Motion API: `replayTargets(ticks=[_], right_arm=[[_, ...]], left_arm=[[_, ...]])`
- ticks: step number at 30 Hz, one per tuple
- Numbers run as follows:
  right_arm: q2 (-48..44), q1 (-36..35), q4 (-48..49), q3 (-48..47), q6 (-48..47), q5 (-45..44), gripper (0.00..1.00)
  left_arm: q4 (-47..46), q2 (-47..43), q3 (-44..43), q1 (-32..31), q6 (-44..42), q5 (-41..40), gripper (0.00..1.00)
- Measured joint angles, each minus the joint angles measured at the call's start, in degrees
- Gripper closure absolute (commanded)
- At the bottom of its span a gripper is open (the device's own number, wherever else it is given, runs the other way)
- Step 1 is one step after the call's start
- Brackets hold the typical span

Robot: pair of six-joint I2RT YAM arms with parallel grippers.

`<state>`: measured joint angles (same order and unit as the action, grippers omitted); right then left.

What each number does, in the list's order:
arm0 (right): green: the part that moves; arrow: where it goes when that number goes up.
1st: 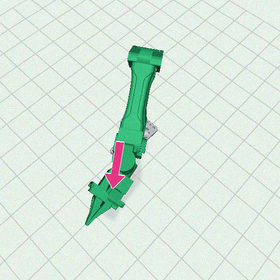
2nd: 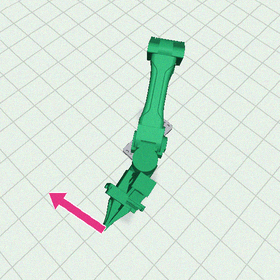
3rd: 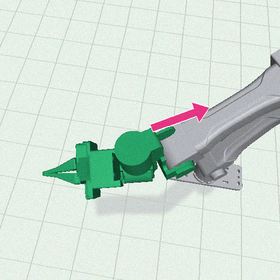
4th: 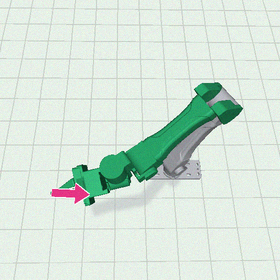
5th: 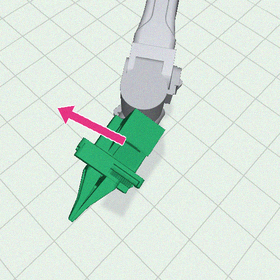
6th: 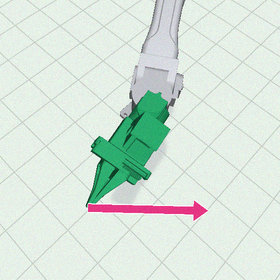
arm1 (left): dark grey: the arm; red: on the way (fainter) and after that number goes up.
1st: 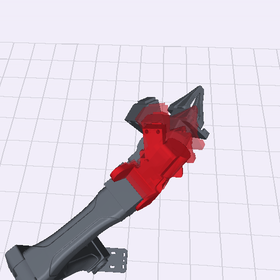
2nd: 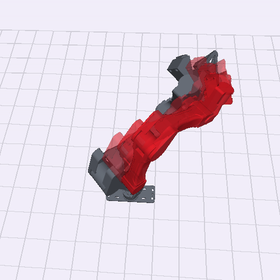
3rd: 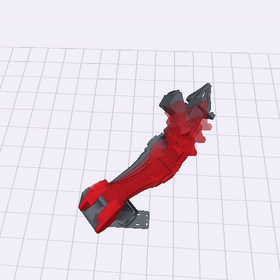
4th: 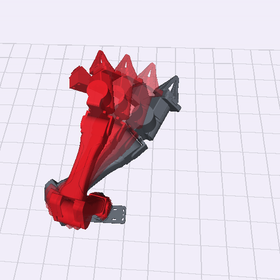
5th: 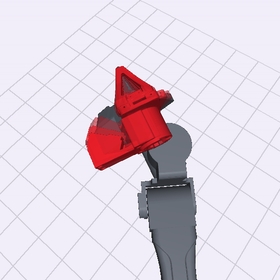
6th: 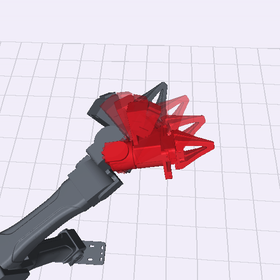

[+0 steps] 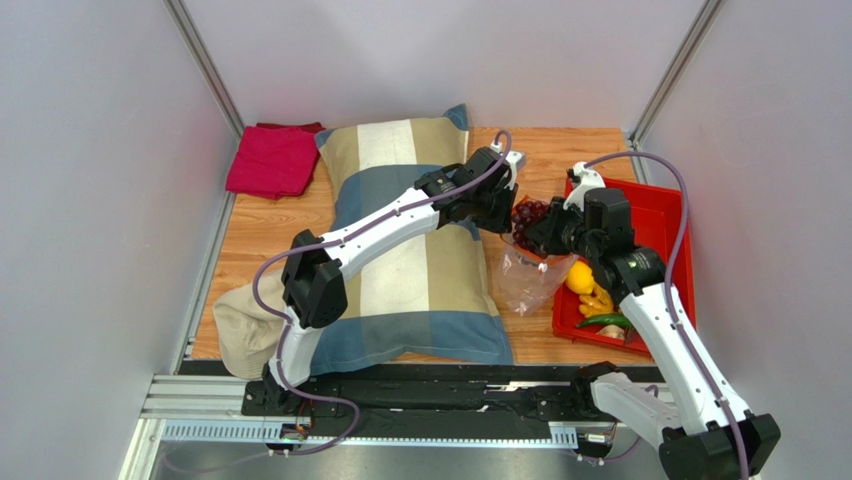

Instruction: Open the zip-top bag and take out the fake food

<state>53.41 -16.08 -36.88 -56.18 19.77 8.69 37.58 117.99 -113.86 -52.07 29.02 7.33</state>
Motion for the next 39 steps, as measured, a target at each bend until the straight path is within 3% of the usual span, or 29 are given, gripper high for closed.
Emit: replayTargets(ticks=[8, 14, 25, 30, 34, 39], right_arm=[[6.14, 0.0, 2.36, -7.52, 2.1, 0.44, 1.0], [10.95, 0.37, -3.13, -20.83, 7.65, 0.5, 1.0], [13.09, 2.73, -10.75, -23.93, 15.58, 6.29, 1.0], [14.36, 5.46, -20.65, -36.59, 14.67, 7.56, 1.0], [16.72, 7.17, -28.48, -49.86, 9.88, 2.71, 1.0], [15.87, 9.22, -35.45, -50.18, 4.11, -9.55, 1.0]], left_arm=[[0.17, 0.15, -0.09, 0.2, -0.66, -0.39, 1.0], [-0.48, 0.11, -0.07, 0.11, -0.52, -0.11, 1.0], [0.74, 0.13, -0.07, -0.02, 0.09, -0.33, 1.0], [0.28, 0.31, -0.11, 0.74, 1.33, -0.37, 1.0], [0.33, 0.48, -0.22, 1.46, 2.08, -1.2, 1.0], [1.77, 0.92, -3.67, 2.49, 1.64, -3.91, 1.0]])
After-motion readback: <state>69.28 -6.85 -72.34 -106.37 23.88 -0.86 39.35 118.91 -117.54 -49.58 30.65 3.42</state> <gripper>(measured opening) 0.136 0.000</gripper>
